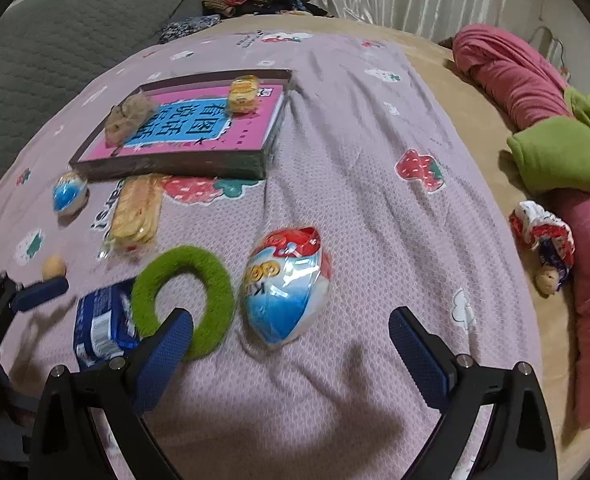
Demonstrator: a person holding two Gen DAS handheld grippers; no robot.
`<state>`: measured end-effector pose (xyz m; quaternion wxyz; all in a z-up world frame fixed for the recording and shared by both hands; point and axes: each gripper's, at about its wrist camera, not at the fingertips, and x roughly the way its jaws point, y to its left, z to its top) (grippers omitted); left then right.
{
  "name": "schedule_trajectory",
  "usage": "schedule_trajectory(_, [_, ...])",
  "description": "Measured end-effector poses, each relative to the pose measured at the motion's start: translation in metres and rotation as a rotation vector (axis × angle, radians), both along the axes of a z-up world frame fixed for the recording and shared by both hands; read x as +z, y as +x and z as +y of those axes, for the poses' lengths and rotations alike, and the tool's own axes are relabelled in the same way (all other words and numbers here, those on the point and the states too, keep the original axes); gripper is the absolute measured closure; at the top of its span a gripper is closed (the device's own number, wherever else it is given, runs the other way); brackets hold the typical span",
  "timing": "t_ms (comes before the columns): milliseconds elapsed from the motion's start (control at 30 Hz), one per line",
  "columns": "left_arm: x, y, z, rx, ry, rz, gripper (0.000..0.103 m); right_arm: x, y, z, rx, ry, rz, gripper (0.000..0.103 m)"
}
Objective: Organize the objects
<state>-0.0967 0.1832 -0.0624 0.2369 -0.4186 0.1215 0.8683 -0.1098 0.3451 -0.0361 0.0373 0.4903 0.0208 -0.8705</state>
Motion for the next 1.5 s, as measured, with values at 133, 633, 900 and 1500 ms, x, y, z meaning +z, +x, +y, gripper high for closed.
schedule_trajectory(133, [-0.006,-0.004,0.002,-0.009,0.009,-0.006,0.019,-0.008,-0.01,0.003,-0.015,-0.014,-0.014,0.008])
schedule_trajectory(633, [-0.016,-0.02,0.001,-0.045,0.109,-0.06,0.026,-0.022,-0.026,0.001,0.016,-0.011,-0.004,0.05])
schedule_trajectory(900, [-0.014,-0.016,0.001,-0.068,0.111,-0.057,0.043,-0.019,-0.025,-0.006,0.044,0.021,0.012,0.05])
schedule_trajectory(1500, [0.012,-0.012,-0.016,-0.021,0.124,-0.019,0.044,0.011,-0.007,-0.021,0.094,0.047,0.058,0.05])
